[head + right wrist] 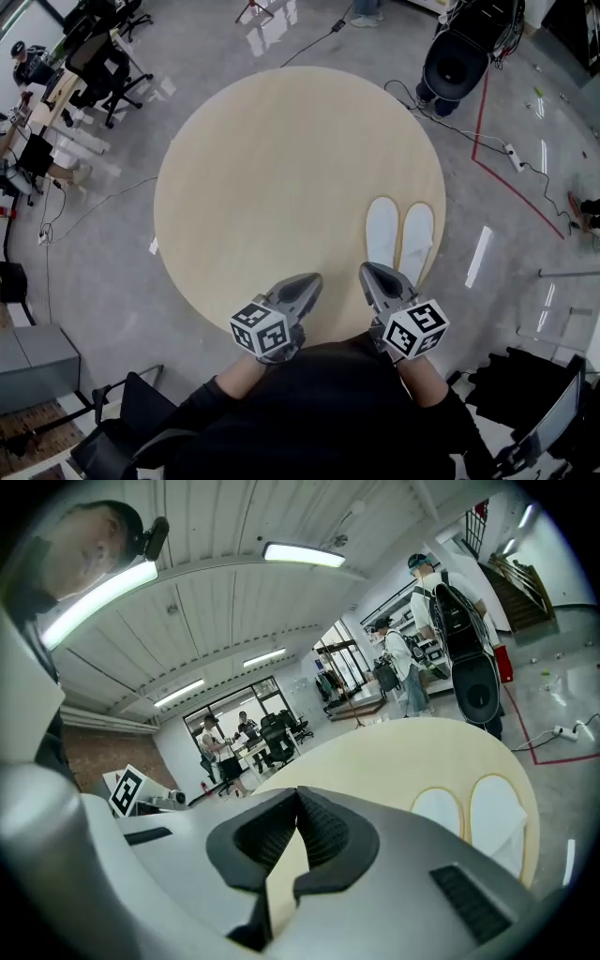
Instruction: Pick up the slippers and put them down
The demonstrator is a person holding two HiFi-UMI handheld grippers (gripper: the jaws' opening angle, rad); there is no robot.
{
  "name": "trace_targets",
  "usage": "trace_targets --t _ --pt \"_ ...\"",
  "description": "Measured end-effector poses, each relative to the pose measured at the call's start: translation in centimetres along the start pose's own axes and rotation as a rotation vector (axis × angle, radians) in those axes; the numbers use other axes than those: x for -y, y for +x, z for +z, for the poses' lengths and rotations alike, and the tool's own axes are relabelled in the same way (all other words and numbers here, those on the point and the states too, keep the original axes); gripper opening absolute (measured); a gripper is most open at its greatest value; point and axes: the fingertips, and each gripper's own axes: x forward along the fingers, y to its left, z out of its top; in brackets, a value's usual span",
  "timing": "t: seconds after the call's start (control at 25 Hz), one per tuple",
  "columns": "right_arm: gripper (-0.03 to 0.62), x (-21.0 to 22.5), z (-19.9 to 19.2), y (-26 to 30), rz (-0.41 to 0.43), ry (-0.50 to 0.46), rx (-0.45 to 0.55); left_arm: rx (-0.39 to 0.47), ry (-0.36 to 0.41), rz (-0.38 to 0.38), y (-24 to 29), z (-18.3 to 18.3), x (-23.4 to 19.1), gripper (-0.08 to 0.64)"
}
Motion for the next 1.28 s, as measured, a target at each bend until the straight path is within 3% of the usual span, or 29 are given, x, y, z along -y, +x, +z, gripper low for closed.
trace_targets --t 0.28,0.6,1.0,1.28 --pt "0.015 -4.1 0.8 0.7 -0.044 -0.098 0.027 0.044 0.048 0.014 -4.3 2.9 -1.3 0.025" --pt "0.015 -7.6 -1.7 1.2 -0.077 -0.076 0.015 0.053 0.001 -0.025 -7.5 2.9 -1.8 0.025" --pt "0.015 -11.0 -2.4 1.4 -0.125 -0.085 0.031 0.04 0.014 -0.085 -10.3 3.4 -1.7 0.025" --pt "0.015 -12.9 -3.1 1.1 -0.184 -0.063 0.06 0.03 -0.016 -0.076 -13.4 3.3 -2.8 0.025"
